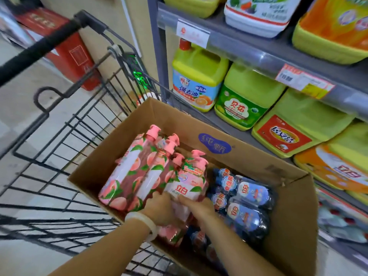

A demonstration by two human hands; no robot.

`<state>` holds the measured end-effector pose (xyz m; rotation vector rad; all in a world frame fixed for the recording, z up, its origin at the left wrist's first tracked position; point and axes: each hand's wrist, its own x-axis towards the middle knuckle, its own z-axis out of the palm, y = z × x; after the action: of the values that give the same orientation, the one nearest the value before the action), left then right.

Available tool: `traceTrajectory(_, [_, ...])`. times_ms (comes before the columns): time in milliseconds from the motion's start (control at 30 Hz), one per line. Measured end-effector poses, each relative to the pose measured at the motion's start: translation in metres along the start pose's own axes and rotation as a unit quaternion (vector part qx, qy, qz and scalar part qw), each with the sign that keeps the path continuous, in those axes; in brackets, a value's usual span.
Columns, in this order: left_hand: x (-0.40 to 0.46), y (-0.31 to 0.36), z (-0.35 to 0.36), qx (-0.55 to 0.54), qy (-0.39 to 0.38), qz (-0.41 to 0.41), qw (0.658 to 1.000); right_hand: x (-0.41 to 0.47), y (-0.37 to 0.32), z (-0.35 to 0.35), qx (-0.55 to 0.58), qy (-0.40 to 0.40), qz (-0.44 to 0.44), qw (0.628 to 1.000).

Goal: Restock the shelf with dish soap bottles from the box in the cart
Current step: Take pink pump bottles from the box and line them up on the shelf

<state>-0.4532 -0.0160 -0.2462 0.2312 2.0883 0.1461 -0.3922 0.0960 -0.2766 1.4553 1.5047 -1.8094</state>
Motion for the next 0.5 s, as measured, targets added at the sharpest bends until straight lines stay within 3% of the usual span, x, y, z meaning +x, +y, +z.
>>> traceTrajectory(267, [0.006,-0.006,-0.008,-0.227,-0.050,0.068,0.970,-0.006,0.000,-0.038,0.029,-0.069,-0.025,0.997])
traceTrajectory(500, [-0.011,0.033,-0.023,-0.275,-0.188,0.191,0.923,-0.033,-0.028,-0.099,0.055,-0.088,-0.094,0.990])
